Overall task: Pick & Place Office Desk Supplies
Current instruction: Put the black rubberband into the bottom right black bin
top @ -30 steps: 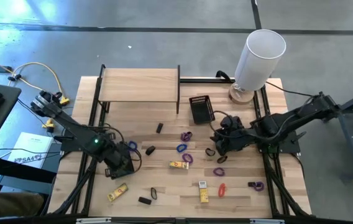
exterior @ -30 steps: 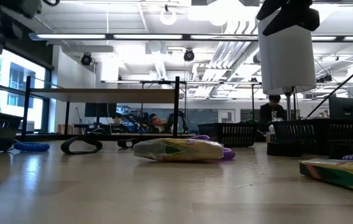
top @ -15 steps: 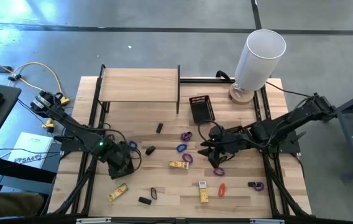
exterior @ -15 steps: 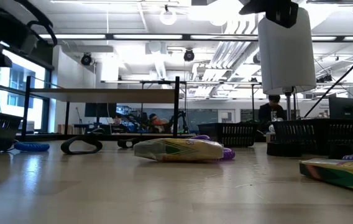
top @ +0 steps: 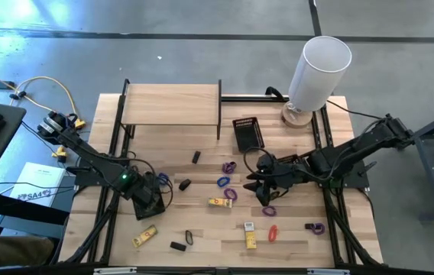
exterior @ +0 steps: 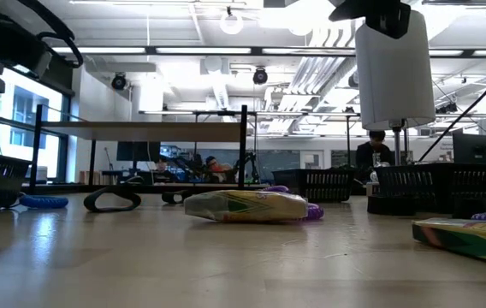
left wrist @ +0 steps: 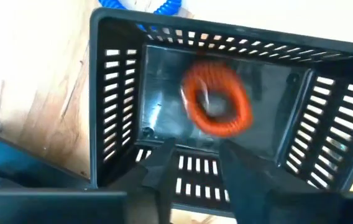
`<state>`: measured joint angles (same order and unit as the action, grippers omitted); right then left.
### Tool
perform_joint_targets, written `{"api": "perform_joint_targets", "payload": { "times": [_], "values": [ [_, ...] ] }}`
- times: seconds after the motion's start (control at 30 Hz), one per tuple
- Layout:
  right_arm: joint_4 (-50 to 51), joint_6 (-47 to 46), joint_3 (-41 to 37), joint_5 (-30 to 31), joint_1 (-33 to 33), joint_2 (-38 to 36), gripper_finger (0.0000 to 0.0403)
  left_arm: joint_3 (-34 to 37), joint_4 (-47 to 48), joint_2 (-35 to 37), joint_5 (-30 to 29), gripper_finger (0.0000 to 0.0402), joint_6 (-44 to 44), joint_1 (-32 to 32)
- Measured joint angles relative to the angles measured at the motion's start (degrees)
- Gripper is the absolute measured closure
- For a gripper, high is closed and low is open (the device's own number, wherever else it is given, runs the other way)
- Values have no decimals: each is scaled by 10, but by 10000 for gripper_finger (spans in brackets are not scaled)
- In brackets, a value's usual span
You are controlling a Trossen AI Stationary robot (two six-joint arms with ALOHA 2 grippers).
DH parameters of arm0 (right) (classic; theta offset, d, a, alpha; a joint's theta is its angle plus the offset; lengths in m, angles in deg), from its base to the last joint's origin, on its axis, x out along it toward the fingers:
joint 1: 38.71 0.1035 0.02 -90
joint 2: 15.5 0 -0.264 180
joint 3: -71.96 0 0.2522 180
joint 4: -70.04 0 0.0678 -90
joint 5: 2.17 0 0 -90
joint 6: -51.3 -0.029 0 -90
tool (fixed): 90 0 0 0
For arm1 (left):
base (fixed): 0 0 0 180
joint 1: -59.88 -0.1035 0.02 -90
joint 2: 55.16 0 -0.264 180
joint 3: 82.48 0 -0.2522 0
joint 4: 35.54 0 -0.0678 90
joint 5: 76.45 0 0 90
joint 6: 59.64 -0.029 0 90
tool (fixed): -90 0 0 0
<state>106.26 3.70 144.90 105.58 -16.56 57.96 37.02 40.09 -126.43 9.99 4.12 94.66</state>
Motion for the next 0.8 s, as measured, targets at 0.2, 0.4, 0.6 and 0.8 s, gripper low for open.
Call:
{"api": "perform_joint_targets", "payload": {
  "times": [0.2, 0.4, 0.6, 0.8],
  "values": [
    [-2, 4, 0, 0, 0, 0, 222, -4, 0, 0, 16, 241, -16, -2],
    [-17, 24, 0, -11, 0, 0, 222, -11, 21, 1, 79, 245, -32, -25],
    [-31, 80, 0, -13, -3, 0, 222, -82, 160, 1, 138, 246, -102, -92],
    [-76, 89, 0, -12, -6, 0, 222, -196, 218, 33, 100, 246, -138, -149]
  ]
}}
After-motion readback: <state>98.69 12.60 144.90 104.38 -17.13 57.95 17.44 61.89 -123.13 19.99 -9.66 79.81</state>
